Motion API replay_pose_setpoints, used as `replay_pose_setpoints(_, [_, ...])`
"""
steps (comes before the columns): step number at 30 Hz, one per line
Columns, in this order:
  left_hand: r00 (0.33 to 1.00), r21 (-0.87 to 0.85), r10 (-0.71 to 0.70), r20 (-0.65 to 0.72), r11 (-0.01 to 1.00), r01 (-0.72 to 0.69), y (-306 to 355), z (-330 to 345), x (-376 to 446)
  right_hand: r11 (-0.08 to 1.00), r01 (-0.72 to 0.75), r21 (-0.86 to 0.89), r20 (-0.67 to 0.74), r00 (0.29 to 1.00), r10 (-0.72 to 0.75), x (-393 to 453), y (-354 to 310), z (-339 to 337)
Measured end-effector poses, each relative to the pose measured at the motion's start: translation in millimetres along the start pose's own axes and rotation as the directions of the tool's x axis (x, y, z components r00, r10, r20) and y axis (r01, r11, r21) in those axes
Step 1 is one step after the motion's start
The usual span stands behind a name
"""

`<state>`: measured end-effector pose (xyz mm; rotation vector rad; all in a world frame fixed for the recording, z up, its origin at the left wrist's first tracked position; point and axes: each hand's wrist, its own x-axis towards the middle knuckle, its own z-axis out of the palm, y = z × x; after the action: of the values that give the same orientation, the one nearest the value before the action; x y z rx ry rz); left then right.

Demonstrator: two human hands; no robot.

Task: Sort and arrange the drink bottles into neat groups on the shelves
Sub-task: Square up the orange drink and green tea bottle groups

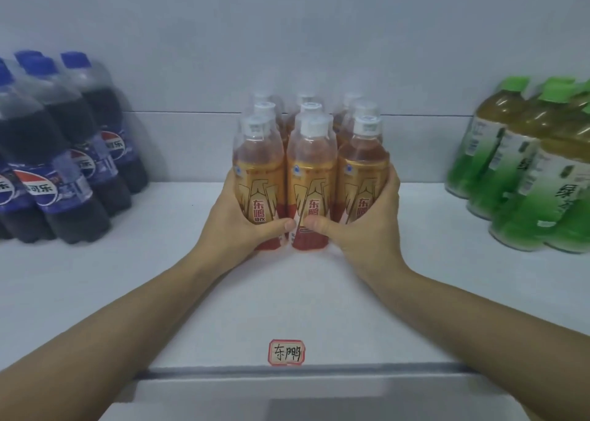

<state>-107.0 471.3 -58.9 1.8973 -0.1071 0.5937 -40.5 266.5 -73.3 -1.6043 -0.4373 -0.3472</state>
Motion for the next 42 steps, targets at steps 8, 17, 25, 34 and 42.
replay_pose_setpoints(8, [1.000, 0.034, -0.030, -0.001, 0.999, 0.030, 0, -3, -1, 0.988, -0.046, -0.150, -0.044, 0.998, 0.040, -4, -9, 4])
replay_pose_setpoints(17, [0.996, -0.021, -0.087, 0.030, 0.996, 0.088, -4, -11, -5, 0.993, -0.064, -0.097, 0.040, 0.997, 0.068, 1, -18, -20])
replay_pose_setpoints(25, [0.992, 0.135, -0.070, -0.102, 0.987, 0.083, 2, -9, -10, 0.986, -0.053, -0.159, 0.106, 0.992, 0.071, 11, -10, -27])
replay_pose_setpoints(34, [0.997, 0.078, -0.045, -0.065, 0.996, 0.050, 1, -10, -7, 0.997, -0.068, -0.040, -0.006, 0.998, 0.068, 9, -25, -30])
replay_pose_setpoints(42, [0.843, -0.431, -0.497, -0.208, 0.820, 0.377, -2, -22, 37, 0.902, -0.360, 0.236, -0.050, 0.923, 0.381, 82, -22, -42])
